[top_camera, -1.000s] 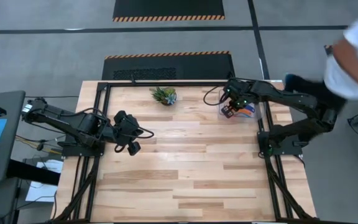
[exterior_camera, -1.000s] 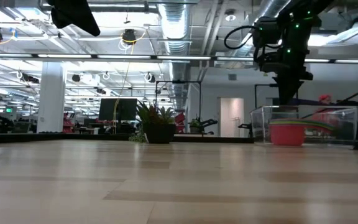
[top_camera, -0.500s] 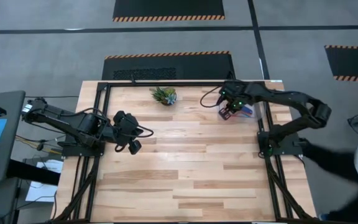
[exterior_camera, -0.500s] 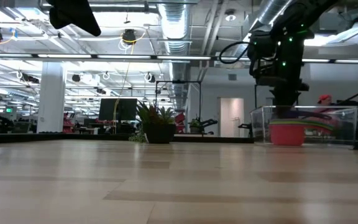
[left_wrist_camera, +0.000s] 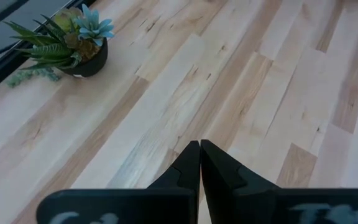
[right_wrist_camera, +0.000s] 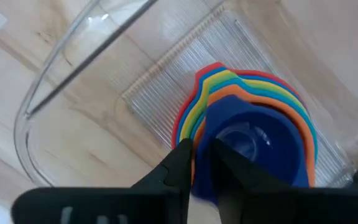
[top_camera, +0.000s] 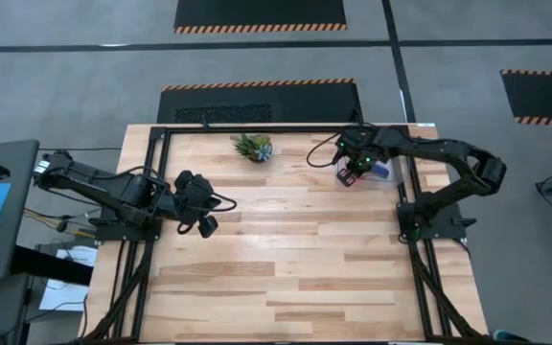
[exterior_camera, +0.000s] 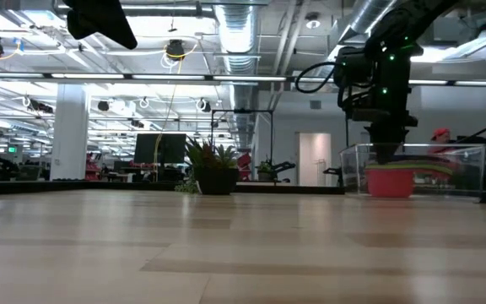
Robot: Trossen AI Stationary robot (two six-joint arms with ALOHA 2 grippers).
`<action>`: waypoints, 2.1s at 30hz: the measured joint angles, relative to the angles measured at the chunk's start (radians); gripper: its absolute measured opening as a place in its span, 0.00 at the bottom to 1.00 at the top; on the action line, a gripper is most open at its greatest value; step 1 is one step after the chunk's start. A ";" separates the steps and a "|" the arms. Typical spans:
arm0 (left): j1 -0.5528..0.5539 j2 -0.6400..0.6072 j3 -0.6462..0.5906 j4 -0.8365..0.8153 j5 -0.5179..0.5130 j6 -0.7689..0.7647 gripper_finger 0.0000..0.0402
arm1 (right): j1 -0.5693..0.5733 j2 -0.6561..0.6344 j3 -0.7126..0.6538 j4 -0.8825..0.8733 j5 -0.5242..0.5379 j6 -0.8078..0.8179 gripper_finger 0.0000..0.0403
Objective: Nest measuring cups in basket
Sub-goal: Stack the dark blue measuring cup into the orange measuring cup in the transparent bin, then return to Home Position
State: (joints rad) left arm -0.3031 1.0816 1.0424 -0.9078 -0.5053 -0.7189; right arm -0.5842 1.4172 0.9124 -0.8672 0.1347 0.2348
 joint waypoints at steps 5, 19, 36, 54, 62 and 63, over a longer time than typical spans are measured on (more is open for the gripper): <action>0.000 0.000 0.000 0.000 0.000 0.000 0.00 | 0.000 -0.024 -0.001 -0.003 0.001 0.002 0.25; 0.000 0.000 0.000 0.000 0.000 0.000 0.00 | -0.005 -0.089 0.090 -0.097 0.022 0.005 0.36; 0.008 -0.006 0.001 0.001 0.259 0.132 0.00 | 0.130 -0.111 0.176 -0.061 -0.400 0.098 0.35; 0.073 -0.670 -0.533 0.666 0.303 0.458 0.00 | 0.456 -0.665 -0.420 0.993 -0.457 -0.032 0.34; 0.177 -0.812 -0.762 0.866 0.366 0.412 0.00 | 0.476 -0.800 -0.594 1.134 -0.447 -0.029 0.34; 0.193 -0.817 -0.777 0.881 0.380 0.397 0.00 | 0.476 -0.810 -0.615 1.171 -0.446 -0.026 0.34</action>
State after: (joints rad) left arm -0.1106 0.2643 0.2658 -0.0265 -0.1250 -0.3215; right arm -0.1087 0.6068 0.2970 0.3037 -0.3112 0.2087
